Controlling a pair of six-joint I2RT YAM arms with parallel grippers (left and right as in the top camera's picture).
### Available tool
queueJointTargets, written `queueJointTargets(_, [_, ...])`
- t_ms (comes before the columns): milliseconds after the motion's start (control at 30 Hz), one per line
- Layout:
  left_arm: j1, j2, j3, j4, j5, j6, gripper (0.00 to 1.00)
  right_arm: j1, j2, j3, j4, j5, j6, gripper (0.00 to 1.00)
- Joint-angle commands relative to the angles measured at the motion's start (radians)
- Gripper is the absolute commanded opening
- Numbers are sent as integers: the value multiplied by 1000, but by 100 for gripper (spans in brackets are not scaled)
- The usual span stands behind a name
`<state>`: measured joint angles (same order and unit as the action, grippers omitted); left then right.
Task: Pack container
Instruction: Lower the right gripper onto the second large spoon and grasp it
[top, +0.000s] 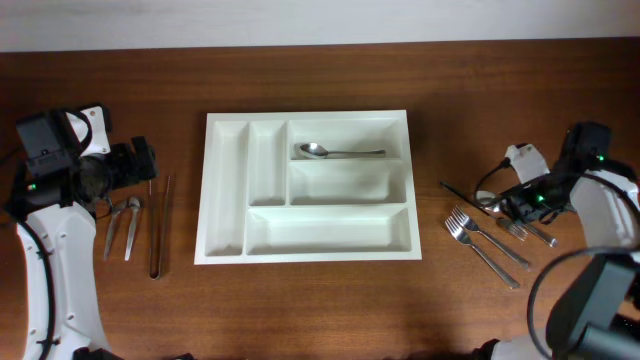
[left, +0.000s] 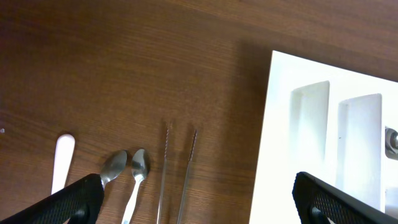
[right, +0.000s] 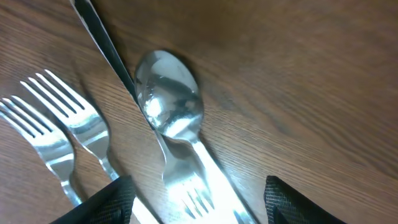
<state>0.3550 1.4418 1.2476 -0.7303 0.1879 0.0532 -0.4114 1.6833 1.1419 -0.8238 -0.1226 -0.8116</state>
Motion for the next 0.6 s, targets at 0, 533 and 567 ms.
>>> queueJointTargets(0, [6,3,17,2,14,16,99,4,97,-5,18,-11,-23,67])
queueJointTargets(533, [6,3,17,2,14,16,99,5,226,-5,80,17,-18,49])
queueJointTargets(567, [6,3,17,2,14,16,99,5,226,-5,79,17,-18,49])
